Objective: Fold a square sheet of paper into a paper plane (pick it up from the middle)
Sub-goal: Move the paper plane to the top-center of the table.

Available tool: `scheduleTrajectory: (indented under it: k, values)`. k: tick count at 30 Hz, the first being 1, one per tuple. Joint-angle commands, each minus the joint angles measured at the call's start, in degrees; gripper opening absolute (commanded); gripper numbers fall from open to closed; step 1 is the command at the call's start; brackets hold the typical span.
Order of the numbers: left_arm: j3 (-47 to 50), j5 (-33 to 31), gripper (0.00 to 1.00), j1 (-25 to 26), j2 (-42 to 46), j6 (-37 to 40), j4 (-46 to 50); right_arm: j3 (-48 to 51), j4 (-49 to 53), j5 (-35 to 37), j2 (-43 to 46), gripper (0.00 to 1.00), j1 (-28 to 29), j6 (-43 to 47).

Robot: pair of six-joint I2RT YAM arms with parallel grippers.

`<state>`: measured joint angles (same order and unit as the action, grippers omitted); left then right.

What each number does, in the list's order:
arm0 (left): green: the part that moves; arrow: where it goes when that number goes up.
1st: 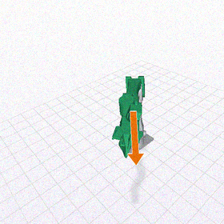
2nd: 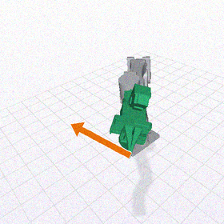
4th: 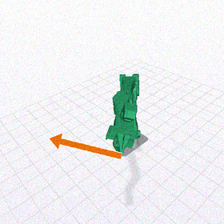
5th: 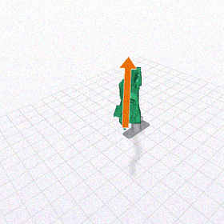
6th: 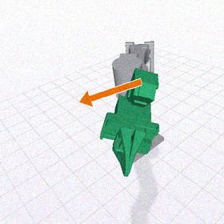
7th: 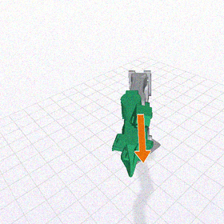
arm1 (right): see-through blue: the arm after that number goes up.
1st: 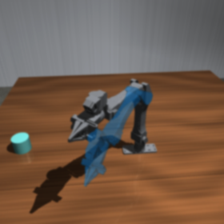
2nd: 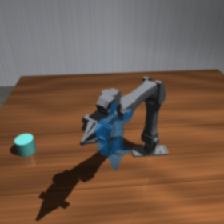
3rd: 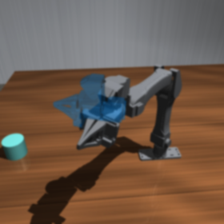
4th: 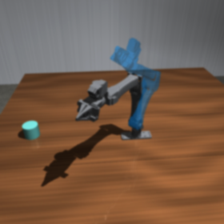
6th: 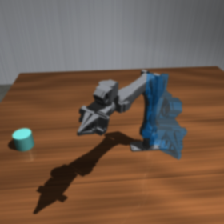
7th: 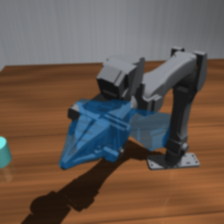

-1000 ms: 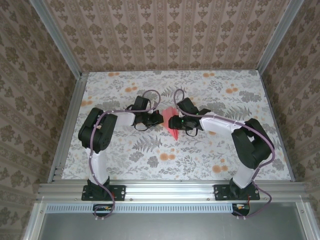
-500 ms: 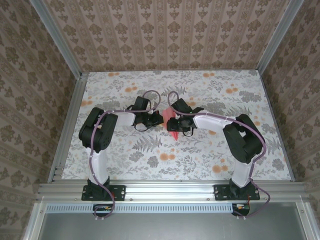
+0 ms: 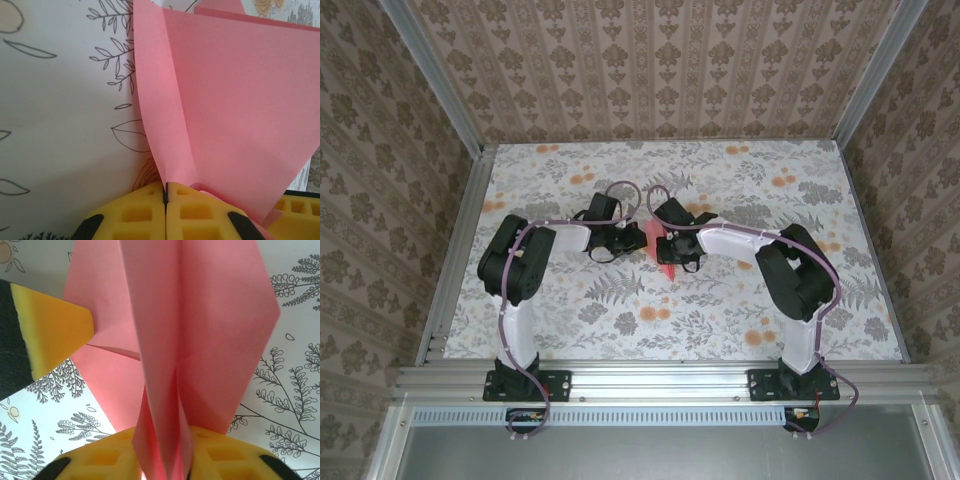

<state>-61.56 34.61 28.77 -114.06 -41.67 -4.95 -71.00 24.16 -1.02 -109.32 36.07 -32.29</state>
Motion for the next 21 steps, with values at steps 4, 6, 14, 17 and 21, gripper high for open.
scheduleTrajectory:
  k: [4,6,14,17,21]
  values:
    - [0.6,-1.6,0.28,-1.9,3.7,0.6,5.1,-2.1,3.8,4.0,-1.5,0.15,0.7,0.5]
    - [1.1,-2.3,0.35,-3.1,5.8,0.7,6.7,-2.5,4.5,4.8,-1.5,0.12,0.9,0.6]
    - [4.3,-9.7,0.56,-9.8,17.1,2.6,15.9,-6.0,8.9,9.2,-2.7,0.08,2.3,0.4]
    - [5.3,-13.7,0.61,-11.4,20.8,3.4,19.2,-7.3,9.6,9.9,-3.9,0.08,2.5,-0.1]
    - [6.8,-16.8,0.69,-12.8,23.8,3.6,21.4,-9.1,10.9,11.0,-5.5,0.09,2.9,-0.3]
